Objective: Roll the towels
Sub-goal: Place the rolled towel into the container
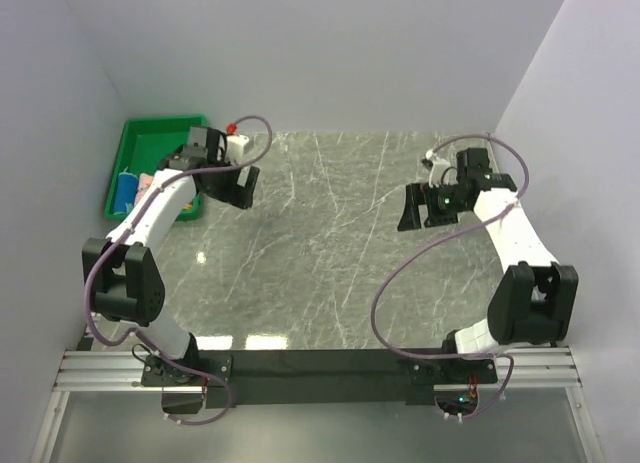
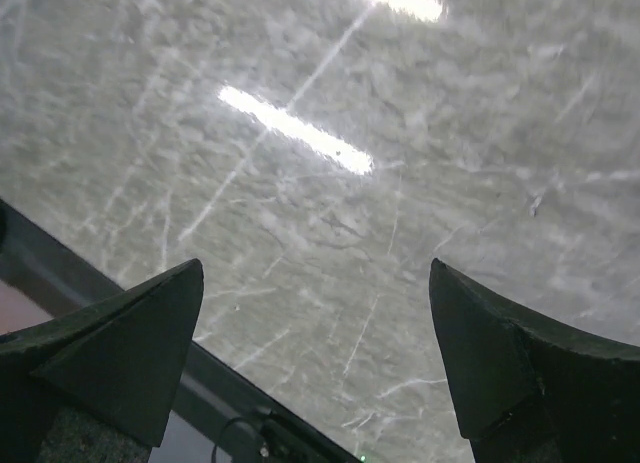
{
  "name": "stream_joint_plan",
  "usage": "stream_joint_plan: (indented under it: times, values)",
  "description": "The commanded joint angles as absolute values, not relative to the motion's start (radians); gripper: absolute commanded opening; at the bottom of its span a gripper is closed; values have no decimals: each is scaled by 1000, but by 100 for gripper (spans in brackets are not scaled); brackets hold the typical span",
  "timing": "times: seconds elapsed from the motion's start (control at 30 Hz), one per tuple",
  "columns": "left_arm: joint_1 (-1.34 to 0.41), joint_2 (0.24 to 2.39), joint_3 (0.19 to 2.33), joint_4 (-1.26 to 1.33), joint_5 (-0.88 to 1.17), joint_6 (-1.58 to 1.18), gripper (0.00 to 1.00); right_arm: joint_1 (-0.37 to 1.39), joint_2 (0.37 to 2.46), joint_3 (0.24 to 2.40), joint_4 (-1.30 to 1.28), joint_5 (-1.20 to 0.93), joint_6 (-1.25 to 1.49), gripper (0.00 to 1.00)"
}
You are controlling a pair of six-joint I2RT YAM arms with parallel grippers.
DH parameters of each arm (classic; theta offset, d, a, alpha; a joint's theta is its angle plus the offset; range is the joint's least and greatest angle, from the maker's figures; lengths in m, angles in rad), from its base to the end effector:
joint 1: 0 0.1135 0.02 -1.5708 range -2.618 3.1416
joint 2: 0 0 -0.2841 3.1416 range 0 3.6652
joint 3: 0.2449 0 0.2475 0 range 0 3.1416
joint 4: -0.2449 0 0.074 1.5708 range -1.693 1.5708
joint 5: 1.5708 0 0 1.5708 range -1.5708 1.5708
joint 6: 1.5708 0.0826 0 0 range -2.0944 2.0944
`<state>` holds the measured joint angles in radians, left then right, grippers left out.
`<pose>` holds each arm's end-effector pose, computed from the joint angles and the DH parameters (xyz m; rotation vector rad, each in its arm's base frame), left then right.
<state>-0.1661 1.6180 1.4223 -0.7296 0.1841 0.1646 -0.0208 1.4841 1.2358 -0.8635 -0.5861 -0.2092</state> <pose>0.3663 -0.0767 0.2855 0.4852 2.4407 -0.2302 0.3071 0.0393 0.2677 -0.4172 2.5120 0.6933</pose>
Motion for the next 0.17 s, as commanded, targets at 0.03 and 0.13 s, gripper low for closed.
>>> stream_joint_plan:
  times: [0.03, 0.13]
  values:
    - [-189, 1569, 1356, -612, 195, 135, 99, -20, 1370, 1111, -815, -529, -218, 100]
    - [-192, 1565, 1332, -585, 189, 124, 99, -20, 1319, 1059, -805, -514, -216, 100]
